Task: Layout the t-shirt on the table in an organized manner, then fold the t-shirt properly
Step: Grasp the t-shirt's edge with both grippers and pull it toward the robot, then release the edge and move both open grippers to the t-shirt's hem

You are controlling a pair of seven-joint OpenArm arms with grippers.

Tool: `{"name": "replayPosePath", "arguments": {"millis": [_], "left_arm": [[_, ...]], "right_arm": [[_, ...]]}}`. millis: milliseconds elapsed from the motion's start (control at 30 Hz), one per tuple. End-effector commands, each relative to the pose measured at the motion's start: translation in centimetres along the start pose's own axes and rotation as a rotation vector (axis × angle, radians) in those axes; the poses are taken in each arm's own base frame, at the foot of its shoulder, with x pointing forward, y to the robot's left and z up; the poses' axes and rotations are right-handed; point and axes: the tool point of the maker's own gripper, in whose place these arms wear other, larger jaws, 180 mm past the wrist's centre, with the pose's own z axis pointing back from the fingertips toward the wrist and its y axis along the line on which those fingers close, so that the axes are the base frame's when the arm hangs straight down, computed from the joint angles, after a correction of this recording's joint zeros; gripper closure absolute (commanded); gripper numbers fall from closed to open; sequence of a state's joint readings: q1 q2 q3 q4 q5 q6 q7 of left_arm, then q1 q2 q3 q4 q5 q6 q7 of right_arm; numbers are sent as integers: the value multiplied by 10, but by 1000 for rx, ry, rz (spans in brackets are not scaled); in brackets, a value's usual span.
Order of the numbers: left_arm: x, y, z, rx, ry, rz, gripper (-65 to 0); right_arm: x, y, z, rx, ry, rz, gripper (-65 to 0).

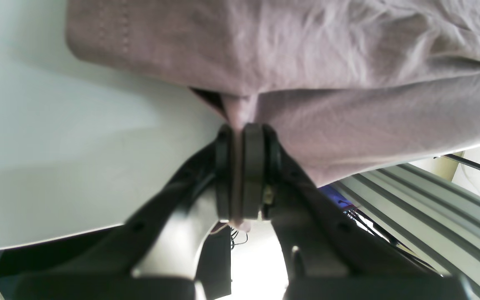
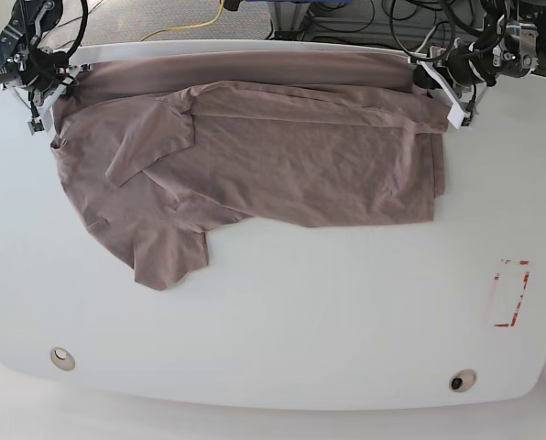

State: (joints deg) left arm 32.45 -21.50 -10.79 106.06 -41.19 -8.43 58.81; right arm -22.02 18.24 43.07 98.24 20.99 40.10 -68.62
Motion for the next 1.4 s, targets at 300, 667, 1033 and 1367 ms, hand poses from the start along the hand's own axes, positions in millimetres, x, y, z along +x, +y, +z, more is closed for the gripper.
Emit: {"name": "replayPosePath", "arguments": {"millis": [300,667,1033,1367], "left_arm": [[-15,7,4,27,51,-8,0],[-7,8,5,32,34,-20,-239],[30,24,32,96,-56,-98,-354],[77,29,57,134,-83,-112,-369]], "right_arm": [[2,-9,16,-50,-9,46,-2],[3,-10,16,-54,-13,42,-209],[20,-17,35,-104,-78,66,-491],[48,-27,63,-184,-172,97,-501]]}}
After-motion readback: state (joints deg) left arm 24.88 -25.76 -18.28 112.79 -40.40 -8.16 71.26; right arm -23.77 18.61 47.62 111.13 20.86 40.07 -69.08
